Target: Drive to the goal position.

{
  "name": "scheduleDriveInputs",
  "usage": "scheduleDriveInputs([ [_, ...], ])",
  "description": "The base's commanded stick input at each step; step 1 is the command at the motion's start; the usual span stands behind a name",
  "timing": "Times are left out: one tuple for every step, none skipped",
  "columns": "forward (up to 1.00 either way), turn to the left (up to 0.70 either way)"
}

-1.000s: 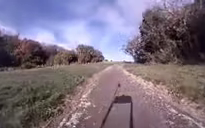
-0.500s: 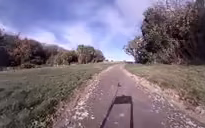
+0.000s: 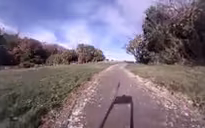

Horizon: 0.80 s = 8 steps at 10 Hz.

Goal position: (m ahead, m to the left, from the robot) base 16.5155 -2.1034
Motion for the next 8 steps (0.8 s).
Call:
scheduleDriveInputs([
  [0.7,-0.14],
  [0.7,-0.14],
  [0.7,-0.14],
  [0.7,-0.14],
  [0.7,-0.14],
  [0.7,-0.14],
  [0.7,-0.14],
  [0.7,-0.14],
])
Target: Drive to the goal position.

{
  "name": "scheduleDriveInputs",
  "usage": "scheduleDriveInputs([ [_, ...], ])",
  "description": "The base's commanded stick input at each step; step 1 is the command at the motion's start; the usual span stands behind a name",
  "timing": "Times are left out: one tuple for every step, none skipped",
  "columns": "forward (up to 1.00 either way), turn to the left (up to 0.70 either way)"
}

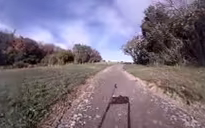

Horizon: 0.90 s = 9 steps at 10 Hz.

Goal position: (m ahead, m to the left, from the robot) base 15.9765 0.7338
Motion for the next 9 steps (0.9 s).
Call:
scheduleDriveInputs([
  [0.7,-0.14],
  [0.7,-0.14],
  [0.7,-0.14],
  [0.7,-0.14],
  [0.7,-0.14],
  [0.7,-0.14],
  [0.7,-0.14],
  [0.7,-0.14],
  [0.7,-0.14],
])
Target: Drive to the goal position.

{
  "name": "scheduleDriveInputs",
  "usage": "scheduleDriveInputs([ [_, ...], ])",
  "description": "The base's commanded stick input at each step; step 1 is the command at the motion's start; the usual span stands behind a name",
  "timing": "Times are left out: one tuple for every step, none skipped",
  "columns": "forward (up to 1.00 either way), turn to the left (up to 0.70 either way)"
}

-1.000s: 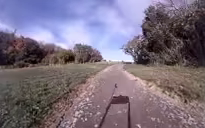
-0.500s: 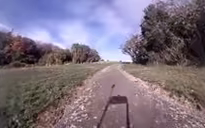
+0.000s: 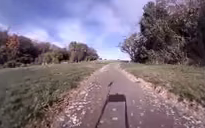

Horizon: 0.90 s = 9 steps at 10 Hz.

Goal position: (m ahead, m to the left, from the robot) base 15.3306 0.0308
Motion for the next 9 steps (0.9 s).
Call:
scheduleDriveInputs([
  [0.7,-0.14],
  [0.7,-0.14],
  [0.7,-0.14],
  [0.7,-0.14],
  [0.7,-0.1],
  [0.7,-0.04],
  [0.7,0.0],
  [0.7,0.0],
  [0.7,0.0],
])
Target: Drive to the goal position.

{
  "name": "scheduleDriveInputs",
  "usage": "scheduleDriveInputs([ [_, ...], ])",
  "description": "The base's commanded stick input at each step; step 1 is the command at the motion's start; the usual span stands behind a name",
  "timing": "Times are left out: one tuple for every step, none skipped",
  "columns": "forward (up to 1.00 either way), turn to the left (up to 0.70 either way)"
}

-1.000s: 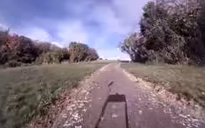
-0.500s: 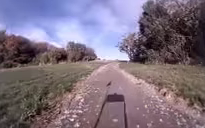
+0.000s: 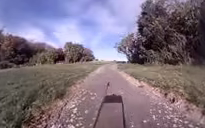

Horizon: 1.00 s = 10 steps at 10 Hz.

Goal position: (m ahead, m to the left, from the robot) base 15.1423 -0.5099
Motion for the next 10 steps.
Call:
scheduleDriveInputs([
  [0.7,0.0],
  [0.7,0.0],
  [0.7,0.0],
  [0.7,0.0],
  [0.7,0.0],
  [0.7,0.0],
  [0.7,0.0],
  [0.7,0.0],
  [0.7,0.0],
  [0.7,0.0],
])
